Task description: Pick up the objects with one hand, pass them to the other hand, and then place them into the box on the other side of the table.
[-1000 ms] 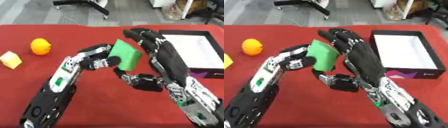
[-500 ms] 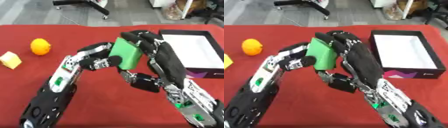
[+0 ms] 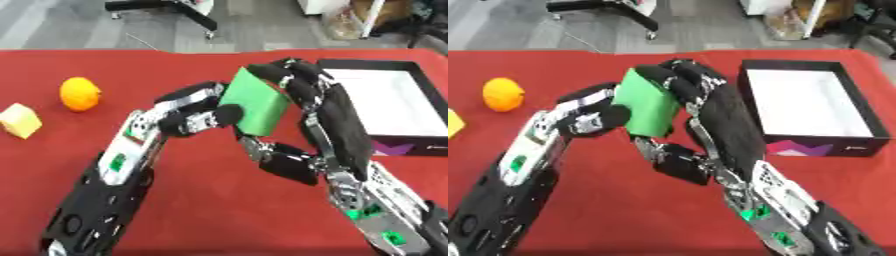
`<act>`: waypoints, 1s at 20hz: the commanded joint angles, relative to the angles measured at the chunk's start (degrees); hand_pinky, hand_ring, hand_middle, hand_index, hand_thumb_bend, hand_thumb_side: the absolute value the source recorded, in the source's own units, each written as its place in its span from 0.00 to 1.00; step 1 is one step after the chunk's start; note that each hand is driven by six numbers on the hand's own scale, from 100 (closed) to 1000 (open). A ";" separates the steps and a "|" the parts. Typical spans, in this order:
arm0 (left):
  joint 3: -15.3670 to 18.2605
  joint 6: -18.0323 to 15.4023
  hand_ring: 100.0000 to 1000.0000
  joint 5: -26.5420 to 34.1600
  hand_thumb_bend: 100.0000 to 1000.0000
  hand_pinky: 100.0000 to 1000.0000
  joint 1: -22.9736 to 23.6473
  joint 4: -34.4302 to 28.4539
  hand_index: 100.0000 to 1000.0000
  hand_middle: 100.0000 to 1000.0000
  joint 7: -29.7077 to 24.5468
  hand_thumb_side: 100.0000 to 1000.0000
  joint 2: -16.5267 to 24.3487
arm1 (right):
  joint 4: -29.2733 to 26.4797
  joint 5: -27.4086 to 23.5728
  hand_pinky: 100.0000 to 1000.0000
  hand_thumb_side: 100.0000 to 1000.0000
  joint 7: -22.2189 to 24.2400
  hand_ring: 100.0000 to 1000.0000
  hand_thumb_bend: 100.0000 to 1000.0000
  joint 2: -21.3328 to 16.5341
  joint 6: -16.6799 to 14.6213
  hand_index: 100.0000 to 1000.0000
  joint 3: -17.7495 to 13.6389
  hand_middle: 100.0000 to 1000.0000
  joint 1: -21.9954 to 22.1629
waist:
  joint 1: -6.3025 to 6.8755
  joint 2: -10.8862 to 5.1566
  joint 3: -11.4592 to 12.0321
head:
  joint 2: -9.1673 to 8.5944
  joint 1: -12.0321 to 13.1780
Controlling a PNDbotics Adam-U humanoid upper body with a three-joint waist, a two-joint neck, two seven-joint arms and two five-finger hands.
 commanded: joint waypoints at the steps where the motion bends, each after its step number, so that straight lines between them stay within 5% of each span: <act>1: 1.52 0.12 0.66 -1.32 0.00 0.65 0.81 0.71 0.67 0.58 -0.41 0.83 1.30 | -1.20 -1.06 0.61 0.02 -2.85 0.65 0.00 -0.88 0.80 0.64 -2.74 0.44 -0.99 | -0.03 -0.50 -0.09 | -0.16 -0.31; 6: 5.07 1.26 0.67 -1.88 0.00 0.65 2.02 2.35 0.70 0.61 -0.41 1.00 1.42 | -1.20 -2.11 0.60 0.02 -5.28 0.66 0.00 -1.53 1.11 0.64 -3.49 0.43 -0.37 | -0.05 -0.53 -0.09 | -0.16 -0.73; 12: 11.83 3.84 0.68 -0.41 0.06 0.65 3.82 2.03 0.74 0.63 -0.41 0.97 2.06 | -1.20 -8.61 0.59 0.00 -9.21 0.67 0.00 -5.17 0.94 0.64 -6.26 0.43 0.56 | -0.09 -0.60 0.13 | -0.16 -2.06; 20: 21.35 5.64 0.66 0.44 0.05 0.65 9.47 -1.40 0.73 0.62 6.28 0.95 4.62 | -1.20 -23.08 0.57 0.00 -16.55 0.72 0.00 -16.97 1.06 0.67 -13.90 0.43 5.03 | 0.05 -0.23 1.01 | -0.16 -7.53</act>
